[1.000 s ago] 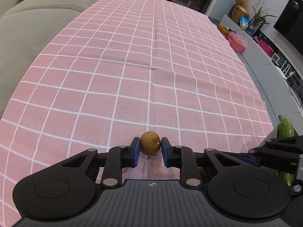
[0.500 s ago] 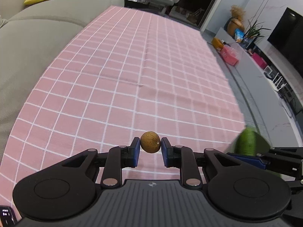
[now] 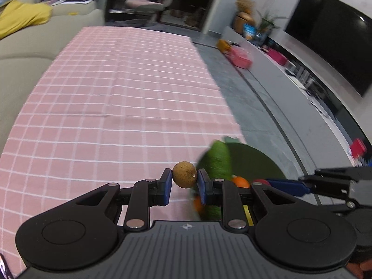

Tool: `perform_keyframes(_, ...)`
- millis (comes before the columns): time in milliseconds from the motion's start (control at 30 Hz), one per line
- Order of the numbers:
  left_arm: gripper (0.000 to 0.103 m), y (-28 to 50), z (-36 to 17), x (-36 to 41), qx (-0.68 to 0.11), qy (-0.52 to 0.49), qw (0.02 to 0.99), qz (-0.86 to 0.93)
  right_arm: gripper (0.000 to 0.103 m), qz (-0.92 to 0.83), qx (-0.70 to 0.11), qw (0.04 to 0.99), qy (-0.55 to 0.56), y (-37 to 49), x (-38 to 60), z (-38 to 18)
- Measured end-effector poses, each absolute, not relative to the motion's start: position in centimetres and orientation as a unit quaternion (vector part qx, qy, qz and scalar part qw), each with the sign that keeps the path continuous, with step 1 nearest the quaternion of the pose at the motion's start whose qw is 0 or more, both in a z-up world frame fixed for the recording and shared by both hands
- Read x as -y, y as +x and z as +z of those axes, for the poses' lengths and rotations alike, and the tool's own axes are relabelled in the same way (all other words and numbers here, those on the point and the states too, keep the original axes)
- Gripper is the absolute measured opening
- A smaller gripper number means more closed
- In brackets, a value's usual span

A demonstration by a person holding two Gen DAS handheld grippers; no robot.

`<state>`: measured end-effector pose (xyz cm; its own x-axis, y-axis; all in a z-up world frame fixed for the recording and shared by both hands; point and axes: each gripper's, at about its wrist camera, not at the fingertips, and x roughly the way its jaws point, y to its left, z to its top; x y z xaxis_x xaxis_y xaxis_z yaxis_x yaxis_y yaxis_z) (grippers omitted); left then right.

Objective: Organize fruits
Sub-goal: 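Carry the longan and tomato into the colander and release them from both grippers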

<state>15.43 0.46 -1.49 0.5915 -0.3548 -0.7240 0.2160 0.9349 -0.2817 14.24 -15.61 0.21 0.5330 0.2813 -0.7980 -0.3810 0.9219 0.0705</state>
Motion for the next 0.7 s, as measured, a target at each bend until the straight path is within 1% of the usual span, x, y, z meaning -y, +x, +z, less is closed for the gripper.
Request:
perform_keyframes(367,0.026,16.3,-3.7,5.9,-0.455,-0.027,0.863,-0.218,0.026,0.143,-0.461,0.873,-0.074,14.5,20.1,-1.8)
perform_keyframes(600,0.027,17.4,-5.8,7.6,-0.48,-0.006,0.846,-0.231,0.026,0.132,-0.481,0.864,-0.071,16.0,21.5,-4.1)
perform_keyframes(700,0.027,17.4,-5.7,7.9,-0.472,0.011,0.849,-0.235,0.026,0.132,-0.486,0.861,-0.075,16.4,21.5,-4.9)
